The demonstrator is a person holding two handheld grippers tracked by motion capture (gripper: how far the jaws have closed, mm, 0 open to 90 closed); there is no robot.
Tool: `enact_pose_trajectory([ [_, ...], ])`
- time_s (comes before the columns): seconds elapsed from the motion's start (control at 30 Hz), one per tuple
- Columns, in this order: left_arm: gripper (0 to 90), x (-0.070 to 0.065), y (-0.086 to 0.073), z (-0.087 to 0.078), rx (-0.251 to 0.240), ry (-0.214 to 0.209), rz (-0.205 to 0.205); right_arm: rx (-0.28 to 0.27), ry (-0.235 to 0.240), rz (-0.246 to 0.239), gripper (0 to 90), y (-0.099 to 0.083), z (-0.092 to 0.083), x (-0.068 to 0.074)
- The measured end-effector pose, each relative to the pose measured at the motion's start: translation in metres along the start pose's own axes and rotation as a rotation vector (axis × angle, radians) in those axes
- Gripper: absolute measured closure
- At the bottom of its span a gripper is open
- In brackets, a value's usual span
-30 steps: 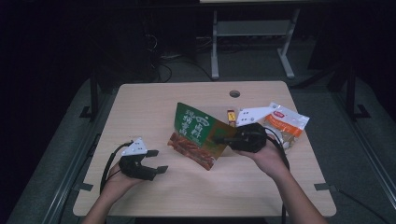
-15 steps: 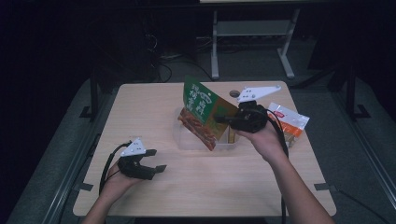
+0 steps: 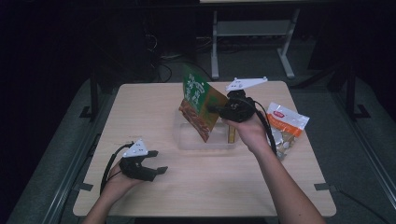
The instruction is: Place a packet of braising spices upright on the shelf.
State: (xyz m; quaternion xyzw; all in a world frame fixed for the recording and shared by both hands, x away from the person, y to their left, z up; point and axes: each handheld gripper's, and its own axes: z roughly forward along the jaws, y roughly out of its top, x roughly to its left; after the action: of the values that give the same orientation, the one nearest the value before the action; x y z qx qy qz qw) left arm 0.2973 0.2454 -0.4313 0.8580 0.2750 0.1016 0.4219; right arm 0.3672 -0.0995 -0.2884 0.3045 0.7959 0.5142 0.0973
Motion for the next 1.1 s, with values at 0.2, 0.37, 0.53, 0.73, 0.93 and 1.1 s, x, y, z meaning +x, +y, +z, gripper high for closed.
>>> enact_pose_trajectory([
  [0.2, 25.0, 0.0, 0.0, 0.001, 0.004, -0.006, 0.003, 0.009, -0.011, 0.014, 90.0, -0.002, 0.011, -0.002],
  [0.37, 24.4, 0.0, 0.0, 0.001, 0.007, -0.009, 0.005, 0.013, -0.02, 0.011, 90.0, -0.005, 0.017, -0.004],
  [0.53, 24.1, -0.001, 0.0, 0.003, 0.016, -0.015, 0.001, 0.016, -0.029, 0.025, 89.9, -0.006, 0.023, -0.006],
  [0.73, 22.5, 0.0, -0.001, 0.004, 0.022, -0.019, -0.001, 0.021, -0.034, 0.03, 89.9, -0.008, 0.029, -0.007],
  [0.93, 21.5, -0.001, -0.001, 0.005, 0.034, -0.025, 0.001, 0.035, -0.025, 0.023, 89.9, -0.009, 0.037, -0.007],
  [1.1, 20.9, 0.0, -0.001, 0.006, 0.053, -0.033, 0.007, 0.047, -0.023, 0.018, 89.9, -0.012, 0.044, -0.007],
])
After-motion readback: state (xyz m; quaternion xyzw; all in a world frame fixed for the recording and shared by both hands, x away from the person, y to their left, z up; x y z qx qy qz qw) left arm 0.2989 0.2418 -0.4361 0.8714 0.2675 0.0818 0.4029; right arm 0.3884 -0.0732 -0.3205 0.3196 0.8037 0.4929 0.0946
